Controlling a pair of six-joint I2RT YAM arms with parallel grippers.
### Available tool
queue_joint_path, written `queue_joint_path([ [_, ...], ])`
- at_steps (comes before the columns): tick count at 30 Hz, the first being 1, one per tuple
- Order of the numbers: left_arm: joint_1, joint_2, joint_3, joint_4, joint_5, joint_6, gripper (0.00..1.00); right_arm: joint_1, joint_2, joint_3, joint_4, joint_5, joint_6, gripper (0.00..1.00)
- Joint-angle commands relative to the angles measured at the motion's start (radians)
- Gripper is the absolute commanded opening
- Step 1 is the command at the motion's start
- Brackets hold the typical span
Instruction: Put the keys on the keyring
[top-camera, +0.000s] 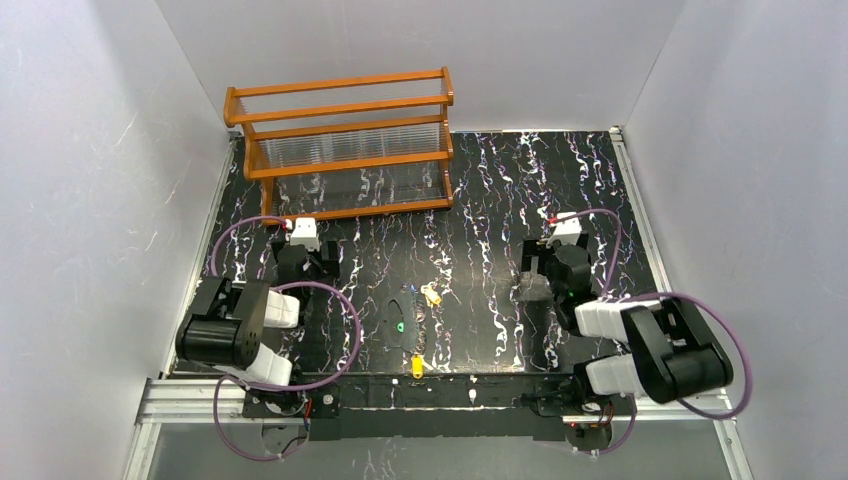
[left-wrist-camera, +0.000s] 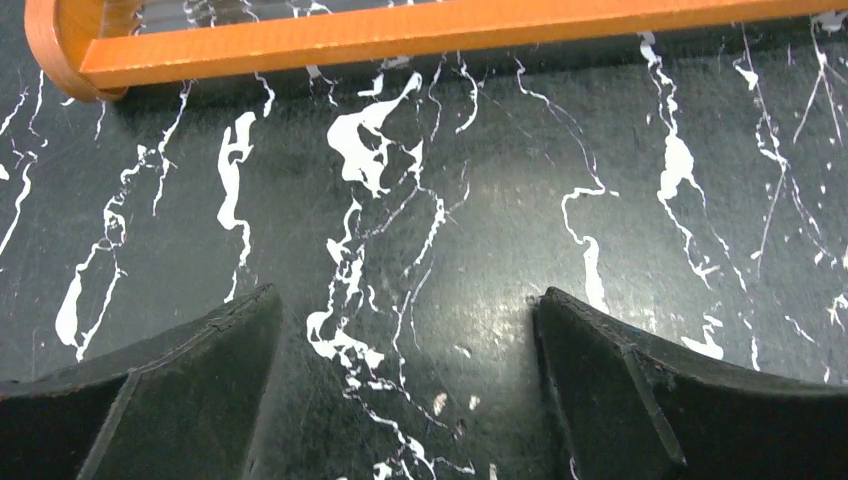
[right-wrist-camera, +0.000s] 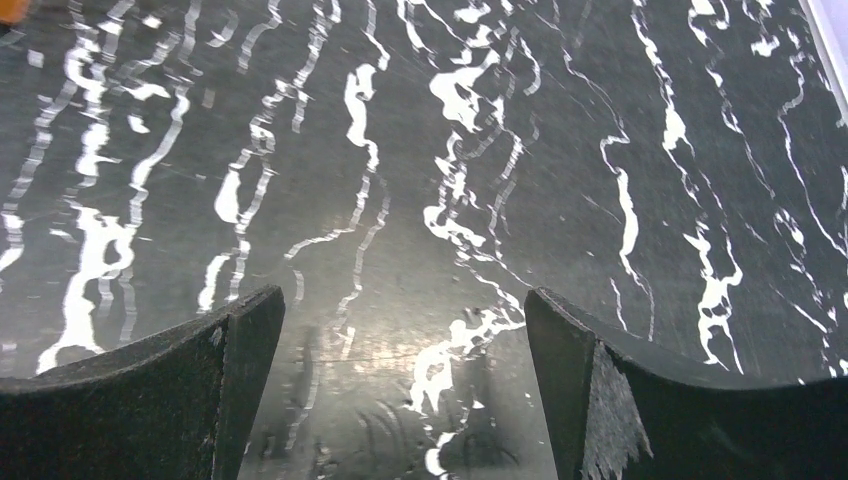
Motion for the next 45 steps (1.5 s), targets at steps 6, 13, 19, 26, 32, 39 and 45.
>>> queue_joint_path([
  [6,0.051,0.048,0.001,0.193,0.082,0.005,0.98,-0.096,0.134,0.018,0.240,0.005,-0.042,0.99],
  [13,0.051,0.183,-0.059,0.430,0.163,0.038,0.98,-0.203,0.220,-0.057,0.467,-0.063,0.004,0.99],
  [19,0.062,0.179,-0.013,0.337,0.219,0.045,0.98,-0.248,0.291,0.018,0.374,-0.117,0.049,0.99],
  [26,0.063,0.183,-0.005,0.332,0.207,0.037,0.98,-0.254,0.299,0.015,0.398,-0.123,0.047,0.99],
  [32,0.062,0.181,-0.005,0.327,0.203,0.037,0.98,-0.255,0.299,0.015,0.398,-0.124,0.045,0.99],
  [39,0.063,0.182,-0.005,0.327,0.203,0.037,0.98,-0.254,0.300,0.015,0.398,-0.123,0.045,0.99],
  [45,0.063,0.184,0.000,0.321,0.205,0.038,0.98,-0.254,0.299,0.016,0.398,-0.124,0.044,0.99],
])
